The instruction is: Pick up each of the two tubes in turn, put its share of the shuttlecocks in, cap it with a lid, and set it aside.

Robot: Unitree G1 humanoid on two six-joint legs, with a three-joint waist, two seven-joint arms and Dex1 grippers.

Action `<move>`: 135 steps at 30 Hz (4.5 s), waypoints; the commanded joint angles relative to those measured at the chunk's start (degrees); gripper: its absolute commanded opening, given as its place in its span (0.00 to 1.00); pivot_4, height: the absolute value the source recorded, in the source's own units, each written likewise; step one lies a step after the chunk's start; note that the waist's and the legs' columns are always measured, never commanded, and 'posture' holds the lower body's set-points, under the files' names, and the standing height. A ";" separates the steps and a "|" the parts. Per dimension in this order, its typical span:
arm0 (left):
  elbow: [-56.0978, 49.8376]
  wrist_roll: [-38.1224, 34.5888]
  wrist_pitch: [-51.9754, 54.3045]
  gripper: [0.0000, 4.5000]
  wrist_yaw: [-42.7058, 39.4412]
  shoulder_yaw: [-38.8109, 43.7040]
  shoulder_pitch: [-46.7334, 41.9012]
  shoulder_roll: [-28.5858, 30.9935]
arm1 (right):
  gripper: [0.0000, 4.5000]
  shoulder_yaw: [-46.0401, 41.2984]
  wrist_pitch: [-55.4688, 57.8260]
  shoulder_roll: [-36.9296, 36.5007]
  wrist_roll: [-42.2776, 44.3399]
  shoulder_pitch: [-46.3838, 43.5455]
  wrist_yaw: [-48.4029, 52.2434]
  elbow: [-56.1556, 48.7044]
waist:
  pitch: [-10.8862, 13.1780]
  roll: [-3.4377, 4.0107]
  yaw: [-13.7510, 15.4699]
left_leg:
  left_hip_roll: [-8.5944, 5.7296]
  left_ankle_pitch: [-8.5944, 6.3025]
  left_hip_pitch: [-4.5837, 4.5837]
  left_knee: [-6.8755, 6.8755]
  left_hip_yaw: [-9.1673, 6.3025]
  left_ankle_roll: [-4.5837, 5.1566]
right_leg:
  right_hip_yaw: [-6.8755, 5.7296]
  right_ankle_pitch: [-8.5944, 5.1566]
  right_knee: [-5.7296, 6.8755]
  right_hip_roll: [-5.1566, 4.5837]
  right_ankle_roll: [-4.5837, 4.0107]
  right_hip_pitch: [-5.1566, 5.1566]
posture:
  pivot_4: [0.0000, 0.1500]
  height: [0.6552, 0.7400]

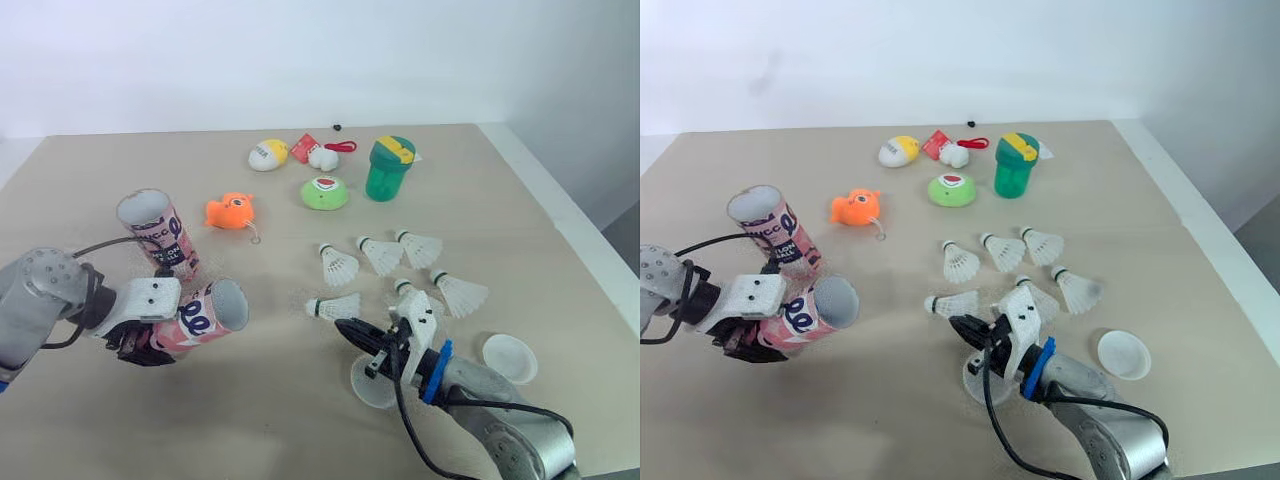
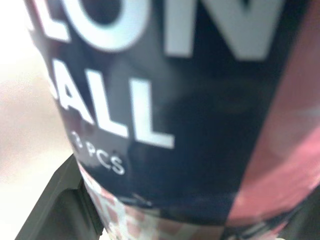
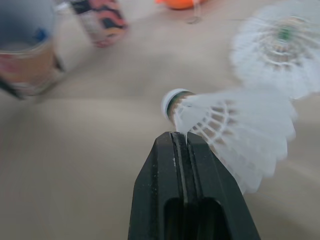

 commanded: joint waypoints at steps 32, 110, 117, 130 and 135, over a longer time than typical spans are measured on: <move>-6.78 -1.26 8.90 0.78 8.55 -1.50 -1.16 -3.21 | 0.92 8.59 -3.60 -0.91 -3.44 -28.45 17.90 8.46 | 0.17 0.10 0.19 | -0.05 0.16 -0.19 0.55 -0.19 0.25 | 0.31 0.20 0.35 0.28 0.01 0.01 | 1.00 1.00; -8.35 -3.04 10.82 0.78 9.08 -3.43 -0.73 -4.14 | 0.99 -1.72 -5.41 1.47 -6.55 -20.99 12.26 2.34 | 0.23 0.21 0.11 | -0.34 0.19 -0.25 0.47 -0.25 0.31 | 0.88 0.09 0.32 0.39 0.21 0.00 | 1.00 1.00; -7.63 -2.62 10.14 0.78 8.59 -3.95 -0.75 -4.46 | 0.99 -8.27 -14.74 2.08 -13.17 -2.30 3.25 -6.53 | 0.22 0.24 0.02 | -0.36 0.19 -0.23 0.45 -0.24 0.31 | 0.92 -0.12 0.33 0.40 0.56 0.00 | 1.00 1.00; -7.26 -2.27 9.16 0.78 8.26 -5.03 -0.79 -5.35 | 0.99 -10.02 -26.32 5.81 -16.80 22.83 -1.52 -7.40 | 0.18 0.27 -0.04 | -0.48 0.19 -0.09 0.48 0.07 0.31 | 1.51 -0.18 0.32 0.40 0.67 0.04 | 1.00 1.00; -7.28 -2.04 9.17 0.78 8.30 -5.29 -1.17 -5.77 | 0.99 -10.09 -22.70 6.45 -15.55 21.70 -3.60 -5.19 | 0.16 0.27 0.00 | -0.52 0.19 -0.09 0.51 0.08 0.31 | 1.56 -0.24 0.32 0.39 0.60 0.07 | 1.00 1.00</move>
